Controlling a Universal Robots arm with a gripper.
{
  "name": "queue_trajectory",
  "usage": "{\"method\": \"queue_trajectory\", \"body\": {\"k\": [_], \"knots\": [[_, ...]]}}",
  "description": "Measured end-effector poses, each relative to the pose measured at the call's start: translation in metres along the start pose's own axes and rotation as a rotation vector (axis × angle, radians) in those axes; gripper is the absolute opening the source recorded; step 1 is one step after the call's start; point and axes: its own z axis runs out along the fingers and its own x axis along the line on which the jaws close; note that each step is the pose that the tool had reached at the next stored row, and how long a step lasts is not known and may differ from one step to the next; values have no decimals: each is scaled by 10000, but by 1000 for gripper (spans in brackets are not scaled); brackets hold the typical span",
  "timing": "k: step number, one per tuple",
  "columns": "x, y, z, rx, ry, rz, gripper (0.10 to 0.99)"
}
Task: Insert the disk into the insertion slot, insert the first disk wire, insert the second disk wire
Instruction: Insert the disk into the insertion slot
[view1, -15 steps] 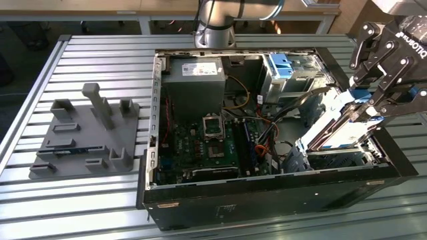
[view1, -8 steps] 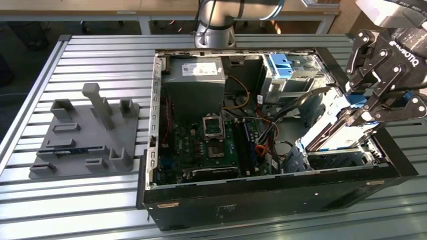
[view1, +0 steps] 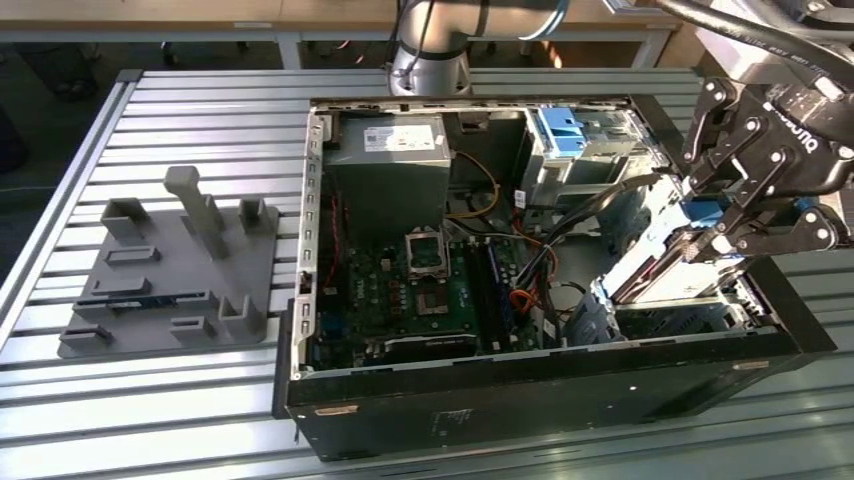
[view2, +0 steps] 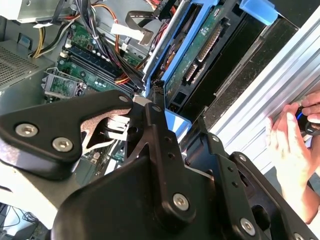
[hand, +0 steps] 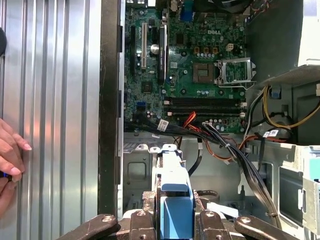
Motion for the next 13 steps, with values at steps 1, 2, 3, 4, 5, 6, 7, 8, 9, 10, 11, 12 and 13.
{"method": "queue_trajectory", "body": {"k": [1,2,3,4,5,6,7,8,9,10,11,12,13], "knots": [[2,-1,18,0,-1,0,365],[3,-2,36,1,0,0,365],[5,-2,54,1,0,1,365],[7,-3,71,1,1,1,365],[9,-4,91,0,1,0,365],[11,-4,109,0,2,1,365],[12,-5,125,0,4,1,365],[13,-6,143,-1,3,2,365],[14,-7,161,1,1,1,365],[15,-7,169,1,-1,-2,373],[15,-7,170,1,-1,-1,373],[15,-7,170,1,0,0,427],[15,-7,169,0,1,0,427]]}}
